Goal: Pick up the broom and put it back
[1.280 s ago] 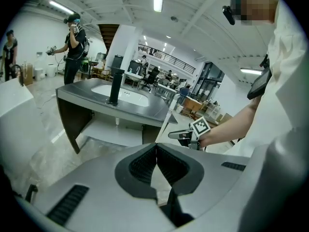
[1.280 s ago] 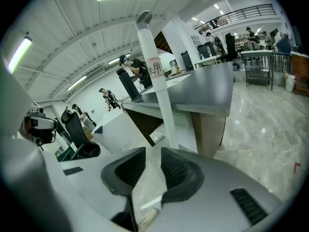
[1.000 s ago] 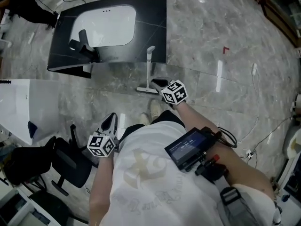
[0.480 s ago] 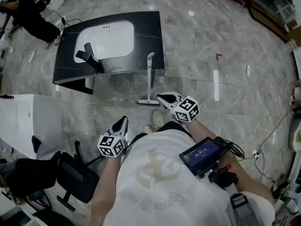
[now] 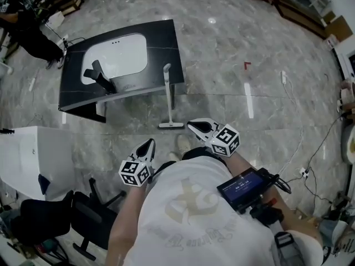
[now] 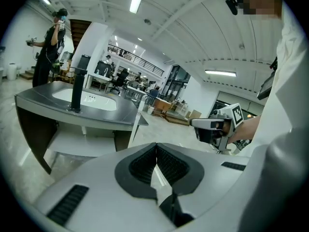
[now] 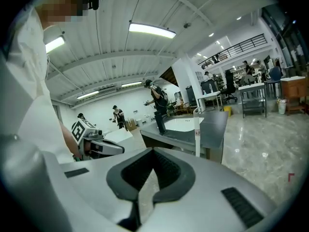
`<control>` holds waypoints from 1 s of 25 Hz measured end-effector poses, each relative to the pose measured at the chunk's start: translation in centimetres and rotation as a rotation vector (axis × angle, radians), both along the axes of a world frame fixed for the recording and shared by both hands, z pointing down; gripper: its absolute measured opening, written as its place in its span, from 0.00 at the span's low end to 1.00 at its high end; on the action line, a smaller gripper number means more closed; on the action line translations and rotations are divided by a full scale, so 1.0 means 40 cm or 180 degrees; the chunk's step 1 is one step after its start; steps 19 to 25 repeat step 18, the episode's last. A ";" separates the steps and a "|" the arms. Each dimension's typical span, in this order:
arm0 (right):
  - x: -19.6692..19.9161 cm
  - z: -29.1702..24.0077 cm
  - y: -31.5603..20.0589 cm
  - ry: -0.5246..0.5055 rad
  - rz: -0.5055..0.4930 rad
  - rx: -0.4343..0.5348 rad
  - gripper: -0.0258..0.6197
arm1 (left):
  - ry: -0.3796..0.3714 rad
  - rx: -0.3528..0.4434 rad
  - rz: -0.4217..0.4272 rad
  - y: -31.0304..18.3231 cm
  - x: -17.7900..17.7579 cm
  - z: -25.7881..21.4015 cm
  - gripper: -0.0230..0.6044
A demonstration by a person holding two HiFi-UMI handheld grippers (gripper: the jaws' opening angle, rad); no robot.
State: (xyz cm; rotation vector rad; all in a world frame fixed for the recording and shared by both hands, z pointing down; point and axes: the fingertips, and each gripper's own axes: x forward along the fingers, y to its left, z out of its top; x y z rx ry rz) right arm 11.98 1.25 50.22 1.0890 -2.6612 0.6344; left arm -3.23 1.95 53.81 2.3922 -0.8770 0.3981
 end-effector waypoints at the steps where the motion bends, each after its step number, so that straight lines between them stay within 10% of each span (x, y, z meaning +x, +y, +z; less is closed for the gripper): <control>1: 0.004 -0.001 0.010 0.0007 0.0016 0.0002 0.07 | 0.0022 -0.0005 0.0013 0.005 0.004 0.000 0.06; 25: 0.044 -0.030 0.064 0.0147 0.0260 0.0166 0.07 | 0.0123 0.0075 0.0238 0.044 0.062 -0.014 0.06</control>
